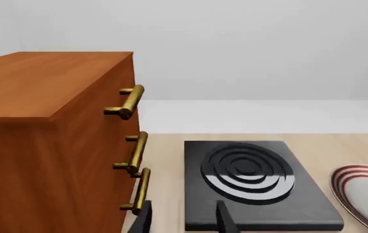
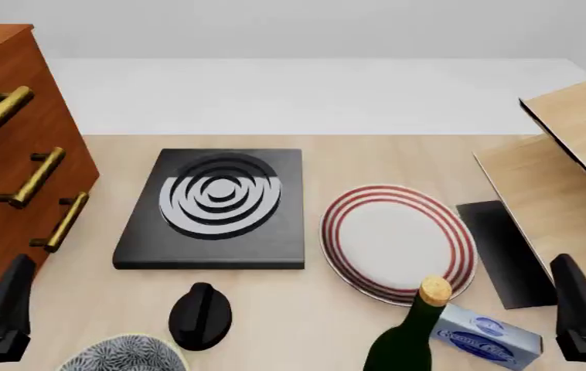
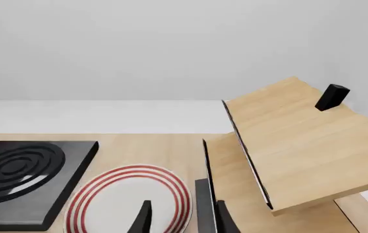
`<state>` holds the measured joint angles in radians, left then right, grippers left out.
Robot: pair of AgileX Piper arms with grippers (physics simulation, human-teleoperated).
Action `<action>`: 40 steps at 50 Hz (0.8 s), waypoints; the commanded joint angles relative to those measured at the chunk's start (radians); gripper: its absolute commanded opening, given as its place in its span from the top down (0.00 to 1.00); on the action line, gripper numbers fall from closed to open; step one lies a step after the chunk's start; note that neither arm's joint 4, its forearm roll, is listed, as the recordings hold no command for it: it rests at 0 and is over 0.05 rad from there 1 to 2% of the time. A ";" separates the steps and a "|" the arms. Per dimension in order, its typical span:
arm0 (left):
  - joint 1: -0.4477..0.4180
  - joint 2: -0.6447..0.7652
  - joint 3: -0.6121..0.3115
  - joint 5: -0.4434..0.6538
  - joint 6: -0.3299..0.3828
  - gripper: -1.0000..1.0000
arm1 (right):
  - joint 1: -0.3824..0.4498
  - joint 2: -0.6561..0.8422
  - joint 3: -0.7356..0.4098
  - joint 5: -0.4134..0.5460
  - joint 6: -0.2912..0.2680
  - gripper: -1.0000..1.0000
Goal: Pick up the akita bowl and put it on the plate.
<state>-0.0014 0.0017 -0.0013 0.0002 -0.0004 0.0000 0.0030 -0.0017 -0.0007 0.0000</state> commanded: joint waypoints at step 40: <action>-0.135 -0.002 -0.464 0.811 0.163 0.00 | 0.000 0.005 -0.003 -0.001 0.000 0.00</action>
<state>-0.0894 0.0002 -0.3209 0.5886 0.1325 0.0000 0.0077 -0.0042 -0.0018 0.0001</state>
